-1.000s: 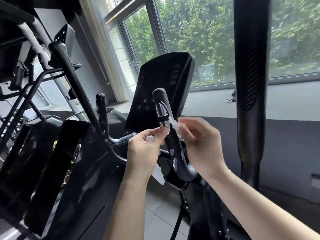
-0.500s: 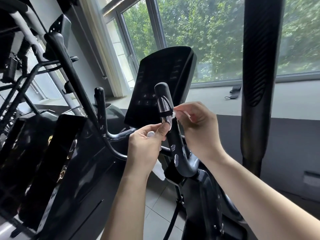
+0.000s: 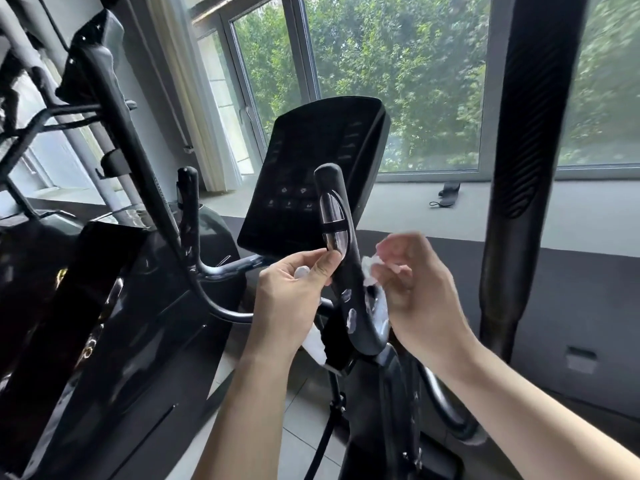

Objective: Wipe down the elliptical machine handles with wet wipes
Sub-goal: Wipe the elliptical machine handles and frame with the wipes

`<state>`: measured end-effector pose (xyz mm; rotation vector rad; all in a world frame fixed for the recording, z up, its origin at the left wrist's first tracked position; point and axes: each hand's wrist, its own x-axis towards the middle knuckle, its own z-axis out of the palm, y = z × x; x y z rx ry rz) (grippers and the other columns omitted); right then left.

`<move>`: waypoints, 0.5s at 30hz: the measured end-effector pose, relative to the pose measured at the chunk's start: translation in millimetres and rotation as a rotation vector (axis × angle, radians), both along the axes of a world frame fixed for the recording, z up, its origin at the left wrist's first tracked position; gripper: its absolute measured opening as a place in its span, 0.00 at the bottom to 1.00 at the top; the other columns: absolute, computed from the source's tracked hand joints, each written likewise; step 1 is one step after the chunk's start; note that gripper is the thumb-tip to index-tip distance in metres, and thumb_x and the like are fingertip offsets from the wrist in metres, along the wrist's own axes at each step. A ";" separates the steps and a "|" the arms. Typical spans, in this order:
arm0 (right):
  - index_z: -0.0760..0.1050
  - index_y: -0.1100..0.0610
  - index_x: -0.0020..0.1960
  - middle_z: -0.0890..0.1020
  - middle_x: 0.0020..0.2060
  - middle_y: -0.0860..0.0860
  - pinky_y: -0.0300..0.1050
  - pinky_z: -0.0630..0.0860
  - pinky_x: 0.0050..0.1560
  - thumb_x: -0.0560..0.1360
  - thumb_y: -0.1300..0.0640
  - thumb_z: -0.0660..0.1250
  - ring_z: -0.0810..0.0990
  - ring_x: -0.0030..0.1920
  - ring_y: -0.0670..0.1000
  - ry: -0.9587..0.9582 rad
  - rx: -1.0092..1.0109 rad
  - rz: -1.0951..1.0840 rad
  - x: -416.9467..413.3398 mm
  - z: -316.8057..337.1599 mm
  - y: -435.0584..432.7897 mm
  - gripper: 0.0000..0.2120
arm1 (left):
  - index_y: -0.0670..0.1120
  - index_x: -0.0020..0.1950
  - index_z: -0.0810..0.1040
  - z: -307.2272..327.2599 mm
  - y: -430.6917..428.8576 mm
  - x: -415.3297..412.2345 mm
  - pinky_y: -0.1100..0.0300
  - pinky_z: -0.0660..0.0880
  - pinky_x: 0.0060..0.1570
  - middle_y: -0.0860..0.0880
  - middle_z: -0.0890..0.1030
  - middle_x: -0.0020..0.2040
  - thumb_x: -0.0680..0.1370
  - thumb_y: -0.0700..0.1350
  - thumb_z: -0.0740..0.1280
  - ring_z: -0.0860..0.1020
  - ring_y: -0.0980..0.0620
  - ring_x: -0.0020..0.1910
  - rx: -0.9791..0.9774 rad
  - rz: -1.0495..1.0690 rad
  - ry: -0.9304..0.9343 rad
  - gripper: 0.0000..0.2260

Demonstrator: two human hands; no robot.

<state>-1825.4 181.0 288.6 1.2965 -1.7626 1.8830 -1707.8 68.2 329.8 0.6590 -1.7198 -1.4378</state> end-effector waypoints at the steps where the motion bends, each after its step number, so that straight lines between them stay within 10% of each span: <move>1: 0.75 0.54 0.54 0.81 0.47 0.45 0.40 0.79 0.49 0.79 0.67 0.70 0.82 0.50 0.46 -0.024 -0.025 -0.003 0.4 9.6 -3.6 0.11 | 0.50 0.47 0.85 -2.7 -1.4 2.2 0.65 0.68 0.31 0.57 0.74 0.24 0.69 0.57 0.76 0.72 0.60 0.23 0.008 -0.001 -0.012 0.13; 10: 0.85 0.61 0.50 0.84 0.48 0.54 0.53 0.83 0.50 0.77 0.68 0.72 0.86 0.49 0.56 -0.030 -0.172 0.099 13.5 -12.5 -6.6 0.05 | 0.51 0.43 0.87 -23.4 -9.5 13.5 0.63 0.62 0.26 0.52 0.72 0.26 0.76 0.52 0.75 0.64 0.54 0.25 0.013 -0.051 -0.046 0.06; 15: 0.86 0.59 0.47 0.85 0.44 0.50 0.43 0.82 0.46 0.74 0.71 0.74 0.86 0.44 0.51 -0.121 -0.049 0.096 17.5 -26.2 9.1 0.08 | 0.49 0.46 0.87 -25.3 -12.2 12.4 0.67 0.64 0.26 0.58 0.72 0.23 0.77 0.52 0.75 0.66 0.57 0.23 -0.011 -0.070 -0.053 0.06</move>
